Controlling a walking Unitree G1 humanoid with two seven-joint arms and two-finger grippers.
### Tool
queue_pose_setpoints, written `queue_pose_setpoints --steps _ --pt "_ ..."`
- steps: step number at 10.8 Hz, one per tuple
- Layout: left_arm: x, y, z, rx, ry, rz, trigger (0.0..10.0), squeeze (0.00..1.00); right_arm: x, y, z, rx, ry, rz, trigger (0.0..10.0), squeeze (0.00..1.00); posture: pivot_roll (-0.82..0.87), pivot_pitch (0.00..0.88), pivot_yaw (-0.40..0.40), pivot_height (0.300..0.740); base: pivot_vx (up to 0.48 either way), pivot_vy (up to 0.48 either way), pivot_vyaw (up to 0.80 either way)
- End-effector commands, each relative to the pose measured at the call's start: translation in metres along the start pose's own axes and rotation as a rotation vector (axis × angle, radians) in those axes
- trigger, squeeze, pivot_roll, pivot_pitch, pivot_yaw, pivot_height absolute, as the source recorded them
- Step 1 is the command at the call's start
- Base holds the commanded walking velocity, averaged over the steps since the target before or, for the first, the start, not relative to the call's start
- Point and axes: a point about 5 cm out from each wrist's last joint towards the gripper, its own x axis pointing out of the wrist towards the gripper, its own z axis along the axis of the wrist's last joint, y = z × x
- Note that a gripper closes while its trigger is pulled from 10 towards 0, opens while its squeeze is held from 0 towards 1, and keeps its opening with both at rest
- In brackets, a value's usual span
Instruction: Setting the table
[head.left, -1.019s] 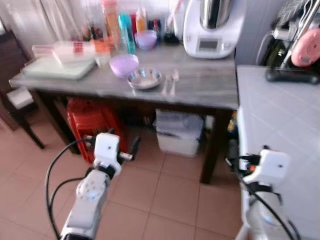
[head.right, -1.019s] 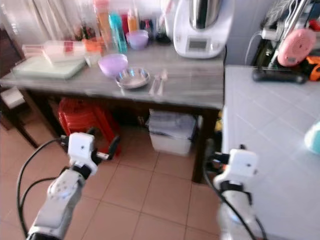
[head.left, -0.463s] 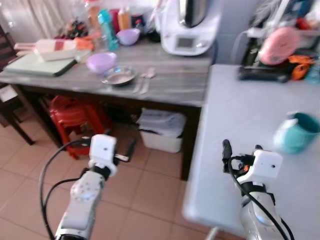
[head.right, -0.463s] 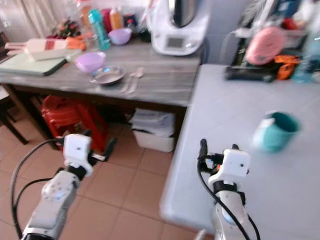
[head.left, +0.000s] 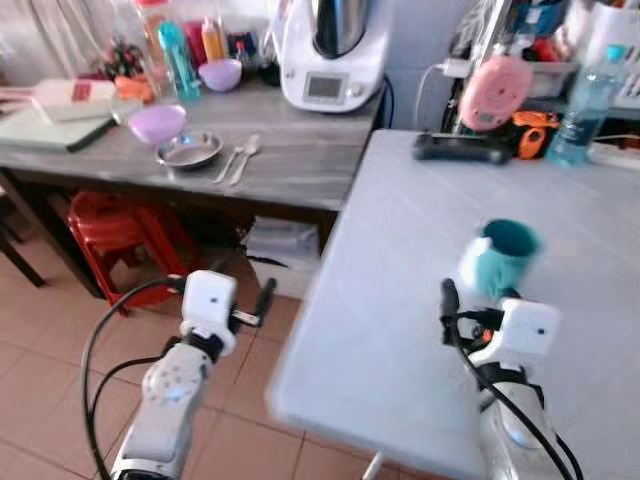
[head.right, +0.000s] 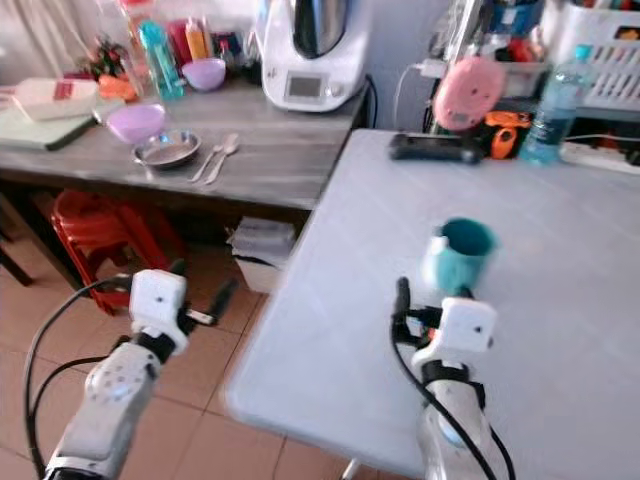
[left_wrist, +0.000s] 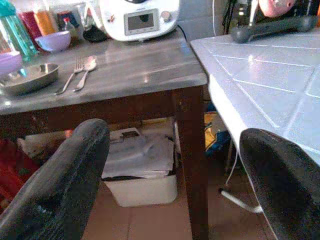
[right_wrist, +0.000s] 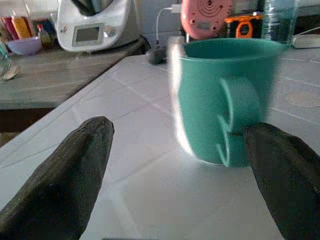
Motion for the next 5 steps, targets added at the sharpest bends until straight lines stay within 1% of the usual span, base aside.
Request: queue_pose_setpoints --steps 1,3,4,5 --pt "-0.0006 -0.0013 -0.0008 0.012 0.006 -0.025 10.0 0.00 -0.0009 -0.0010 0.0004 -0.004 -0.003 -0.008 10.0 0.00 0.00 0.000 0.093 0.740 0.000 0.000 0.00" --pt "-0.0025 -0.0019 -0.0033 0.013 0.023 -0.066 10.0 0.00 -0.0010 0.0016 0.0002 0.003 -0.002 -0.005 10.0 0.00 0.00 0.000 0.096 0.740 0.000 0.000 0.00" --pt "-0.0060 -0.0041 -0.0063 -0.026 0.046 -0.134 10.0 0.00 -0.0007 0.0039 0.0001 0.008 -0.002 -0.002 10.0 0.00 0.00 0.000 0.095 0.740 0.000 0.000 0.00" --pt "-0.0084 -0.0054 -0.0082 -0.044 0.059 -0.173 10.0 0.00 -0.0005 0.0047 0.0002 0.009 -0.004 -0.003 10.0 0.00 0.00 0.000 0.097 0.740 0.000 0.000 0.00"
